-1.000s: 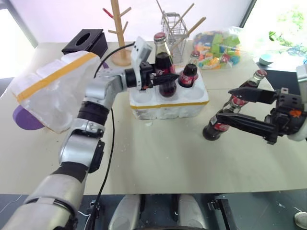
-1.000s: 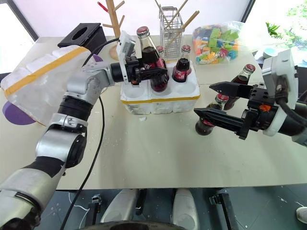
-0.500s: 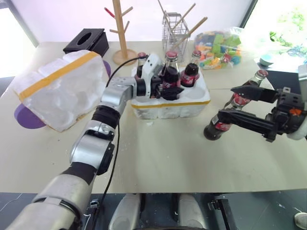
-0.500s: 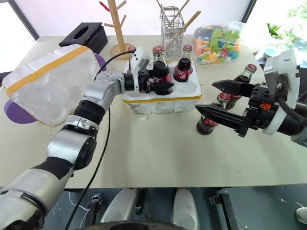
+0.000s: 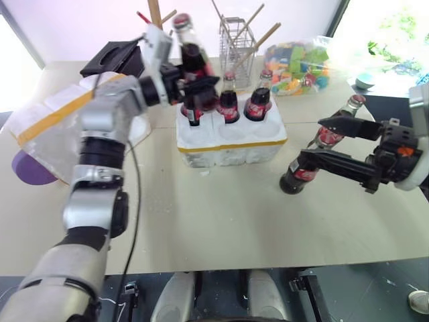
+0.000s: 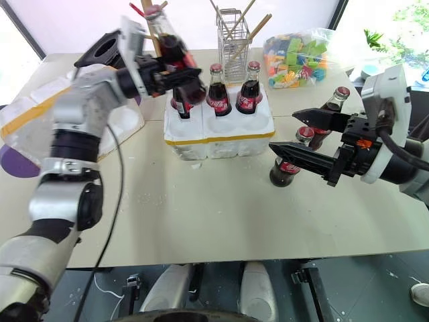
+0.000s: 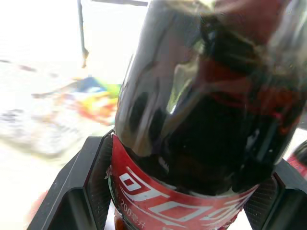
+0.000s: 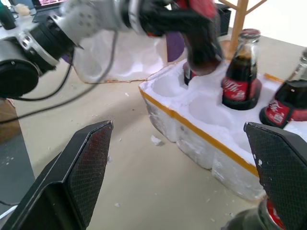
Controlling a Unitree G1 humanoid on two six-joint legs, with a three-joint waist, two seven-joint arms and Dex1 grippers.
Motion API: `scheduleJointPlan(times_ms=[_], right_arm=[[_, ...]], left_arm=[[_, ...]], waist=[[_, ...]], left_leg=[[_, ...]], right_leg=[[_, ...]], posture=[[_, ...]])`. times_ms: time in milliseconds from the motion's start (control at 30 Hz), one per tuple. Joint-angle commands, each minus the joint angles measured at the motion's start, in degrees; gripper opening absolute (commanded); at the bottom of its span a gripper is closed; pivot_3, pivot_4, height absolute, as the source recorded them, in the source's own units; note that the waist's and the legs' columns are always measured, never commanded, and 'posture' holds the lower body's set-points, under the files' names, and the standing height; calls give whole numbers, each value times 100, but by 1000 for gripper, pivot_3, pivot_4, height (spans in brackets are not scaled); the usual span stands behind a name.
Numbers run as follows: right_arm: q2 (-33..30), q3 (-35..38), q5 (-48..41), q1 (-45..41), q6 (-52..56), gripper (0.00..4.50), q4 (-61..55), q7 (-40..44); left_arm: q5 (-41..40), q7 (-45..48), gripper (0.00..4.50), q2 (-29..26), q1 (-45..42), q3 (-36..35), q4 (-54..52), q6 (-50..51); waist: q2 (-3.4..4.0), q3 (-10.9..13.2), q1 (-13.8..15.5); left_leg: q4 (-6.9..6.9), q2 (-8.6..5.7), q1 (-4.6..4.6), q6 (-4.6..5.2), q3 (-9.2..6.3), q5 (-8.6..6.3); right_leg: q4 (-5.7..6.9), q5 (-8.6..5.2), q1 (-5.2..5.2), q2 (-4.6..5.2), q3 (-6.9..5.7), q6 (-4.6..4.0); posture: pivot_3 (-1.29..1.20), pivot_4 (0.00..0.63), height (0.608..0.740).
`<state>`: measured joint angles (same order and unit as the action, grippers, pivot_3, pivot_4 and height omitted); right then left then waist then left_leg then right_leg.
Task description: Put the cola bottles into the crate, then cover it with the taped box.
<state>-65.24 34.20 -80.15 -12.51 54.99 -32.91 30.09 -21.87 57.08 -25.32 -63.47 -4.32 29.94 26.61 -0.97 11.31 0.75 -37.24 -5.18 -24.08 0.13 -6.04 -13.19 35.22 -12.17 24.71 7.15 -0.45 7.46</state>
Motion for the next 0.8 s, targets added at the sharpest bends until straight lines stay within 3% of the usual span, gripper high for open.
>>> scheduleJointPlan(times_ms=[33,467,800], right_arm=[[62,20,-34,-71,-144,4500,-8,22],[113,-130,165,-210,-200,4500,168,36],[168,7,183,28,-168,4500,37,52]], left_arm=[[-194,-90,2833,-126,131,-219,-369,253],[-300,145,2833,-250,657,-29,-1175,691],[-159,678,2833,-684,867,289,-1434,793]], waist=[[-2,1,33],[-5,2,0],[-4,2,0]], left_leg=[[-2,-1,1,-1,-3,1],[-10,1,0,-4,-4,3],[-10,4,0,-4,-4,3]], right_leg=[[0,0,-4,0,-1,0],[-2,8,-6,-4,3,-2],[-1,9,-3,-7,4,-5]], posture=[[0,150,740],[0,150,740],[0,150,740]])
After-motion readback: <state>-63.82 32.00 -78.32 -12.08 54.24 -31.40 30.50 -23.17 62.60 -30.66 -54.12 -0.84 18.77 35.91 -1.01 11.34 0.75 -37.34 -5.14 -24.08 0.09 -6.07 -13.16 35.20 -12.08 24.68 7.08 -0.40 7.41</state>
